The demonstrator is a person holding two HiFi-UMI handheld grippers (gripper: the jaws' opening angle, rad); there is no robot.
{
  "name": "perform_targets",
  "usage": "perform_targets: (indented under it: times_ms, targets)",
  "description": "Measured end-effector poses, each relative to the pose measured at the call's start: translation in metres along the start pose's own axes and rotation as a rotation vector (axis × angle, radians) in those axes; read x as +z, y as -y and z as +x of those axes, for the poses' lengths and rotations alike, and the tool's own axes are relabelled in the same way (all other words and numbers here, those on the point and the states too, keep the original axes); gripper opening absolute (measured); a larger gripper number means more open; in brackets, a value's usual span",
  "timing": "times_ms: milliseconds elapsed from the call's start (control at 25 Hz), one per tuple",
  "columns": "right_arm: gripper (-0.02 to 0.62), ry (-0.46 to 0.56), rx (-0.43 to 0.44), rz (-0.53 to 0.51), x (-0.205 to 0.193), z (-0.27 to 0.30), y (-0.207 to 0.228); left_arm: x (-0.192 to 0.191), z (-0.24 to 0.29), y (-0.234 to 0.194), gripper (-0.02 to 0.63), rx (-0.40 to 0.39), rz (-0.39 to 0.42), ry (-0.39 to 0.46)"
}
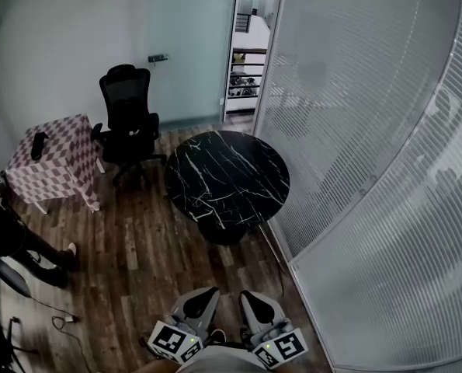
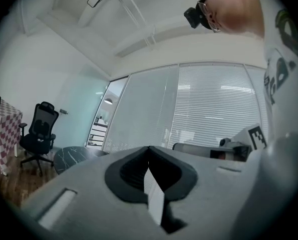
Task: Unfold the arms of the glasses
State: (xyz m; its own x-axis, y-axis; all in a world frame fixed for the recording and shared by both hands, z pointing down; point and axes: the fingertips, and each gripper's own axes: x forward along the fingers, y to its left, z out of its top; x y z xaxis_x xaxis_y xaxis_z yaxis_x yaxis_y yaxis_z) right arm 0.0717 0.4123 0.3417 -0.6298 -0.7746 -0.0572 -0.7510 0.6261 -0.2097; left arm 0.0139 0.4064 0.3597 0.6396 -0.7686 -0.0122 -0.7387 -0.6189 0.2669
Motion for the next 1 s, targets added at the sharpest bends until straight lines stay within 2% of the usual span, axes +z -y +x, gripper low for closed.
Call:
perform_targets:
  times_ms: [560,1000]
  targets:
    - [0.002,-0.051,0.011,0.027,-0.013,-0.021,0.028,-0.025,0.031,0.029,0.005,-0.035,-0.028,-0.043]
    - [0.002,-0.036,-0.008,0.003,-0.020,0.037,0.069,-0.024,0.072,-0.033,0.005,0.007,-0.035,-0.020]
